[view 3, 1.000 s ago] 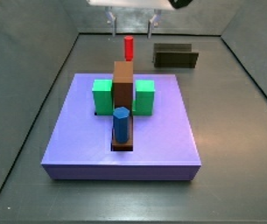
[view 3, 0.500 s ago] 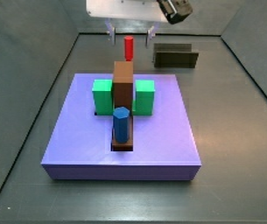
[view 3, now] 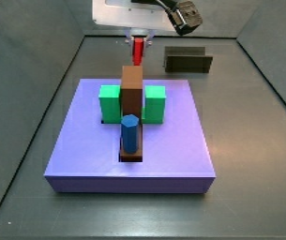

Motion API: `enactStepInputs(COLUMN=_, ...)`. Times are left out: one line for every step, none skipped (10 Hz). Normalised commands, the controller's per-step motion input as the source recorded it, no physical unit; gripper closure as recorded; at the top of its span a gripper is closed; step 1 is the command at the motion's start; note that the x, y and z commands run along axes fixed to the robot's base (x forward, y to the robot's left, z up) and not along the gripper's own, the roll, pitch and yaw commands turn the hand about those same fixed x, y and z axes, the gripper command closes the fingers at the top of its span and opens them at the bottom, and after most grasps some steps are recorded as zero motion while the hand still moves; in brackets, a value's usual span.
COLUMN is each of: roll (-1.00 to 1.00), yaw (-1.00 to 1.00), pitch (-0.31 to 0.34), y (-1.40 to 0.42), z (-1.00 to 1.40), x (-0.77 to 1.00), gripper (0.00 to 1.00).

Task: Pick up the red object. Move up. Move to above the board. Insert the red object.
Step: Pick up the red object.

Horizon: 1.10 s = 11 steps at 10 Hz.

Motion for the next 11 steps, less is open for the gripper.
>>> enactStepInputs(roll=0.00, yaw=0.00, pitch=0.000, y=0.00, z=0.00, x=0.00, gripper=1.00)
enactStepInputs(roll=0.00, yaw=0.00, pitch=0.000, y=0.00, z=0.00, x=0.00, gripper=1.00)
enactStepInputs(roll=0.00, yaw=0.00, pitch=0.000, y=0.00, z=0.00, x=0.00, gripper=1.00)
enactStepInputs(roll=0.00, yaw=0.00, pitch=0.000, y=0.00, z=0.00, x=0.00, gripper=1.00)
enactStepInputs(roll=0.00, yaw=0.00, pitch=0.000, y=0.00, z=0.00, x=0.00, gripper=1.00)
enactStepInputs(roll=0.00, yaw=0.00, pitch=0.000, y=0.00, z=0.00, x=0.00, gripper=1.00)
enactStepInputs(roll=0.00, yaw=0.00, pitch=0.000, y=0.00, z=0.00, x=0.00, gripper=1.00)
enactStepInputs(roll=0.00, yaw=0.00, pitch=0.000, y=0.00, z=0.00, x=0.00, gripper=1.00)
enactStepInputs(roll=0.00, yaw=0.00, pitch=0.000, y=0.00, z=0.00, x=0.00, gripper=1.00)
enactStepInputs(roll=0.00, yaw=0.00, pitch=0.000, y=0.00, z=0.00, x=0.00, gripper=1.00)
enactStepInputs(roll=0.00, yaw=0.00, pitch=0.000, y=0.00, z=0.00, x=0.00, gripper=1.00)
